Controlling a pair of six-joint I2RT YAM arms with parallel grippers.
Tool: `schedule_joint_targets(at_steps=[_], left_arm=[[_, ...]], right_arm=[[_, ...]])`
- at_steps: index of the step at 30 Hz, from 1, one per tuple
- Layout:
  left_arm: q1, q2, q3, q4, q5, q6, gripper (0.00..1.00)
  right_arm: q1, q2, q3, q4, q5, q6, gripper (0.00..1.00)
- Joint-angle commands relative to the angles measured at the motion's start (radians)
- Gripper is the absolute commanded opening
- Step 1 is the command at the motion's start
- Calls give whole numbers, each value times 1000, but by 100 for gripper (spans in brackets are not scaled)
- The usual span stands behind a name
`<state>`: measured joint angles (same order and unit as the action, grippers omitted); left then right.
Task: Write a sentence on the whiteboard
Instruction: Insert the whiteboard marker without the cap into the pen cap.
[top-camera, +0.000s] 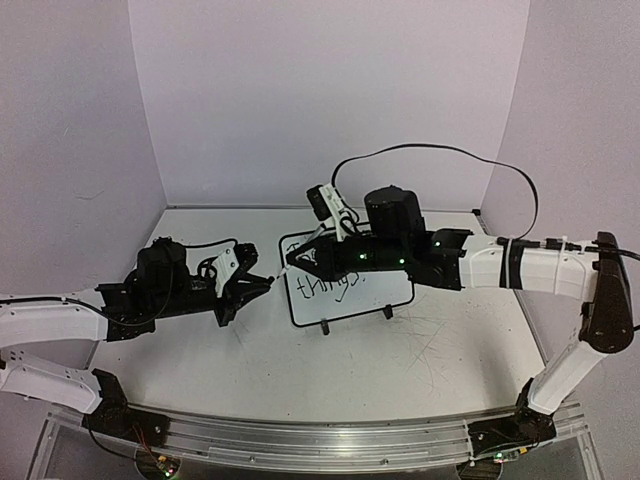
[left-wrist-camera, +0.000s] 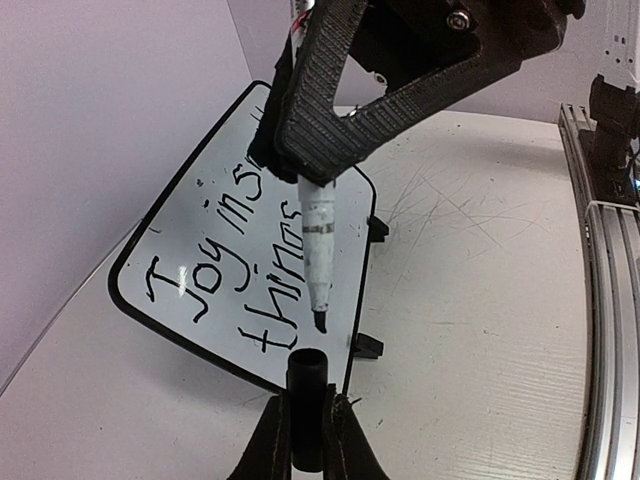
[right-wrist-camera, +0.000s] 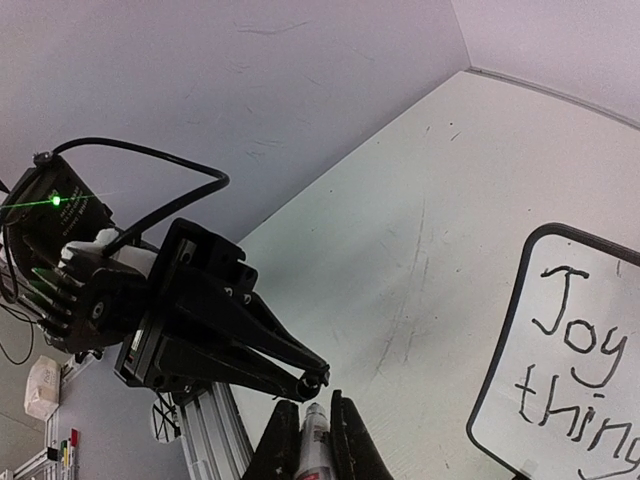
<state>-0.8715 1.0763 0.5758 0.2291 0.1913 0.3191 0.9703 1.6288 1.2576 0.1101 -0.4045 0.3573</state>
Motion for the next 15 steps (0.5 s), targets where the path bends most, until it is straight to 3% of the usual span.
schedule_joint_targets(at_steps=[1,15], left_arm=[[-4,-2,47,44,20,17,0],[-5,8,49,43,22,13,0]], right_arm=[[5,17,55,20,7,-8,0],[14,26,60,26,6,-11,0]])
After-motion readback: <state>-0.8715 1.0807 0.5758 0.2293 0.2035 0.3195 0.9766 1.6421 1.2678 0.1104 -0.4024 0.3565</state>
